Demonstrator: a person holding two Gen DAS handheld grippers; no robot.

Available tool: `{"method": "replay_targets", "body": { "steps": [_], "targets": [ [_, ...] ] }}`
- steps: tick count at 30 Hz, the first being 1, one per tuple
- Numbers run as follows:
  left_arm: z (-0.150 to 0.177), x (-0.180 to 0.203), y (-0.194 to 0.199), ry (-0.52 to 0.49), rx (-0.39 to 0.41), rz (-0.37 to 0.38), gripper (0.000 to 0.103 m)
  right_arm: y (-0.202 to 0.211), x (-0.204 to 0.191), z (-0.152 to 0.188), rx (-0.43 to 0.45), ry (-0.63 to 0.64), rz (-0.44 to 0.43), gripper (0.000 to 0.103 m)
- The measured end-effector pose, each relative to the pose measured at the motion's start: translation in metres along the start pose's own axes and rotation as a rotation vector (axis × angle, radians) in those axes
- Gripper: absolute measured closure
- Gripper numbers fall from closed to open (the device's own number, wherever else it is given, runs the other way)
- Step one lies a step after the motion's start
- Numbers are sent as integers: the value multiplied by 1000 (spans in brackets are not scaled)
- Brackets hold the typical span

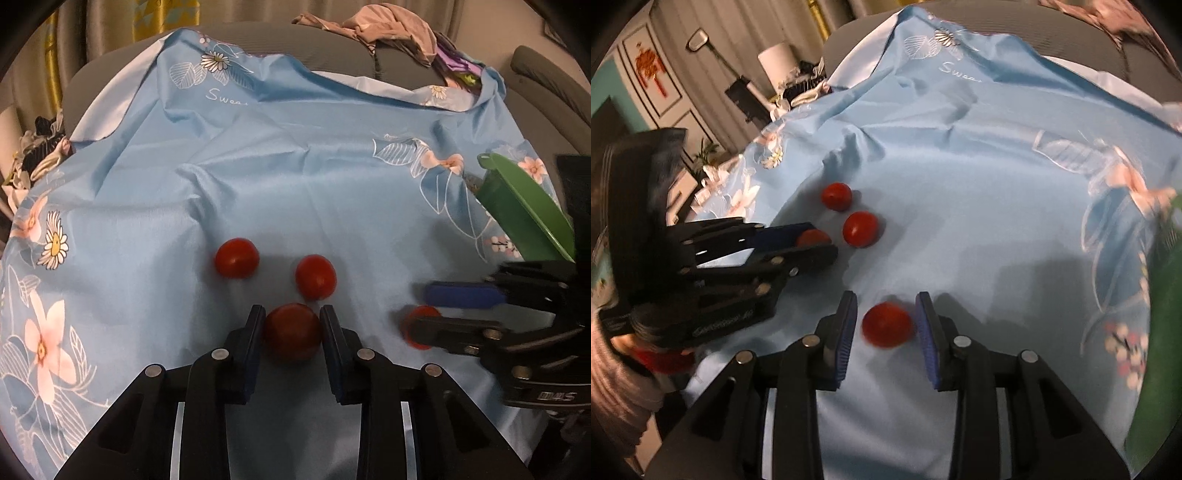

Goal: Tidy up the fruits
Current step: 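Grasp a cherry tomato with the right tool while the left tool grasps another, then carry both held cherry tomatoes over the green bowl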

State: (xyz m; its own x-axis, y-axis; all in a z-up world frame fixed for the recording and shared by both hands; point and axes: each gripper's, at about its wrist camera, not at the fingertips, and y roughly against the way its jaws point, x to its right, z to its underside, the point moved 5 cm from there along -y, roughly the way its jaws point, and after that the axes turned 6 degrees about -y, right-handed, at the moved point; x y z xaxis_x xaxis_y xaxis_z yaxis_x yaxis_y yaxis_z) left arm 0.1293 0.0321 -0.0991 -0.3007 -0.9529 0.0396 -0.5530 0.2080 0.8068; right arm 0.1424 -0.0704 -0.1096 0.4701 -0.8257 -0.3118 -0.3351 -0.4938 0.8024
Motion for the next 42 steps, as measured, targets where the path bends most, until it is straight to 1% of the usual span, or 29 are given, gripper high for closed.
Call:
{"method": "replay_targets", "body": {
  "steps": [1,4,9,11,13,16,18,22,31,38,42],
  "targets": [
    [0,1,0,-1,-1,3,73,-5,-1,-1,-15,4,13,69],
    [1,4,-2,-15,-3,9,73,-11,-2,0,-44,0,8,69],
    [1,7,-5,-28,-3,18,73,-7,-2,5,-34,37,47,72],
    [1,9,-7,-44,-6,2,73,-7,-4,7,-28,60,64,75],
    [2,11,-8,-53,-10,-12,73,-7,-6,8,-23,78,82,75],
    [3,9,-6,-31,-10,-6,73,-5,-2,9,-18,50,64,75],
    [5,10,-2,-22,-7,-8,73,3,1,10,-9,25,48,75],
    [6,17,13,-17,12,-5,73,26,6,14,30,-5,48,75],
    [5,49,44,-14,16,-23,73,71,17,30,92,-69,43,75],
    [3,74,57,-36,19,-29,73,108,35,37,162,-122,54,75],
    [-6,90,65,-62,42,-24,73,130,48,39,213,-152,69,75]
  ]
}}
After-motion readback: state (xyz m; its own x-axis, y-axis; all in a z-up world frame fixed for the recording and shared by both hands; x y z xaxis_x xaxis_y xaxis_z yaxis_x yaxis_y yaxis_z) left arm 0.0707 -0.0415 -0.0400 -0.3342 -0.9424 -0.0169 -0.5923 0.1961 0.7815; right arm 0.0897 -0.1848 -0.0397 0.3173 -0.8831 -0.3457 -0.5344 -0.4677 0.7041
